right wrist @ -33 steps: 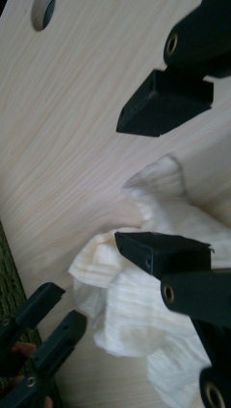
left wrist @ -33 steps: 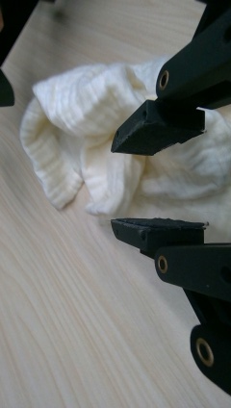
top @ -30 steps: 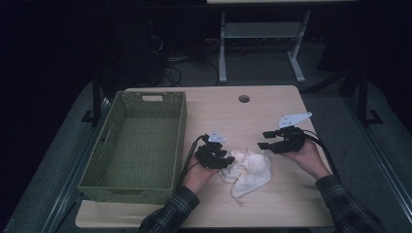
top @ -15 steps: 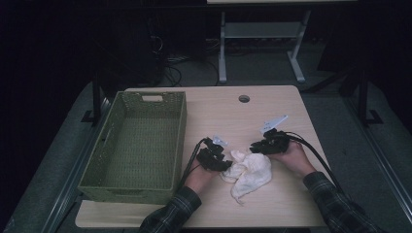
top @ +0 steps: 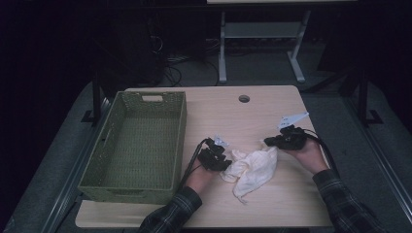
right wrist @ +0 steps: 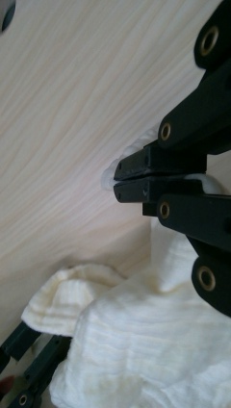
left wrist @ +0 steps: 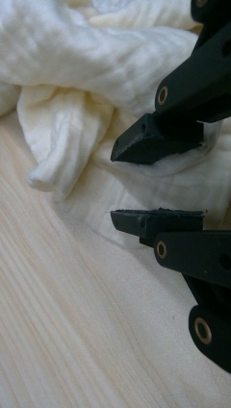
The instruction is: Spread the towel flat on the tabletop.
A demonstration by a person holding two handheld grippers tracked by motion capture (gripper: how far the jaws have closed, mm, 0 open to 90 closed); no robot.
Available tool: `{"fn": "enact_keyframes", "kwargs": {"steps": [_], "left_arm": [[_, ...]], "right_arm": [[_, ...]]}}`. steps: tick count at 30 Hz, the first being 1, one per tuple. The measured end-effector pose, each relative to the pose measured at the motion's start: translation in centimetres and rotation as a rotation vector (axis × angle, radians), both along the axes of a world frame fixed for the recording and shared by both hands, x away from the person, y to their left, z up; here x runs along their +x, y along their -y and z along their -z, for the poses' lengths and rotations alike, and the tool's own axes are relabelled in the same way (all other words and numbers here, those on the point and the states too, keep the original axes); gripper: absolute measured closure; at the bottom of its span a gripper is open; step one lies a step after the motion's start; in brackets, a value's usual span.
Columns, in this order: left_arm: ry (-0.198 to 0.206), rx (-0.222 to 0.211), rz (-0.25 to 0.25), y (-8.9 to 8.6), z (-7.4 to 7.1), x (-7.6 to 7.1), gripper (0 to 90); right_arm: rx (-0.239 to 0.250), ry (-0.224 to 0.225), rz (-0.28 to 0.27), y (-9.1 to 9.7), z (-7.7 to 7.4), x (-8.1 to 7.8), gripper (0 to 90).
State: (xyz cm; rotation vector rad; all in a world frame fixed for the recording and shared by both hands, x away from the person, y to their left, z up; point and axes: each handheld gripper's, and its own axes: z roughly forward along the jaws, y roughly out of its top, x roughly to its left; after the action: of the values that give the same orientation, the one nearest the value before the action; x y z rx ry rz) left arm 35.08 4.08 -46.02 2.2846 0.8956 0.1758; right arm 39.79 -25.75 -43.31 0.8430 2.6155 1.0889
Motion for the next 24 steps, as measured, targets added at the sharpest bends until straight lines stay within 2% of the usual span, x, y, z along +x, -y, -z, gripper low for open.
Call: {"fn": "enact_keyframes", "kwargs": {"steps": [4,9,13,17,18,24], "left_arm": [[0.001,0.000,-0.001,0.0,0.0,0.0,64.6],[-0.006,-0.005,-0.005,0.0,0.0,0.0,64.2],[-0.003,-0.005,-0.004,0.1,0.0,-0.1,63.8],[-0.005,-0.005,-0.003,0.1,0.0,-0.1,63.8],[-0.004,0.000,-0.001,0.1,0.0,-0.1,63.8],[0.001,0.005,0.002,0.1,0.0,0.0,63.7]], "right_arm": [[0.001,-0.002,0.054,2.3,-0.5,-0.8,87.5],[0.001,-0.042,0.102,4.7,-0.3,-2.0,87.5],[-0.007,-0.070,0.114,5.9,0.2,-3.1,87.4],[0.018,-0.063,0.097,5.5,-0.2,-3.3,73.5],[0.024,-0.044,0.084,5.2,-0.4,-3.1,70.7],[0.047,-0.019,0.038,2.3,-1.5,-1.7,67.9]]}}
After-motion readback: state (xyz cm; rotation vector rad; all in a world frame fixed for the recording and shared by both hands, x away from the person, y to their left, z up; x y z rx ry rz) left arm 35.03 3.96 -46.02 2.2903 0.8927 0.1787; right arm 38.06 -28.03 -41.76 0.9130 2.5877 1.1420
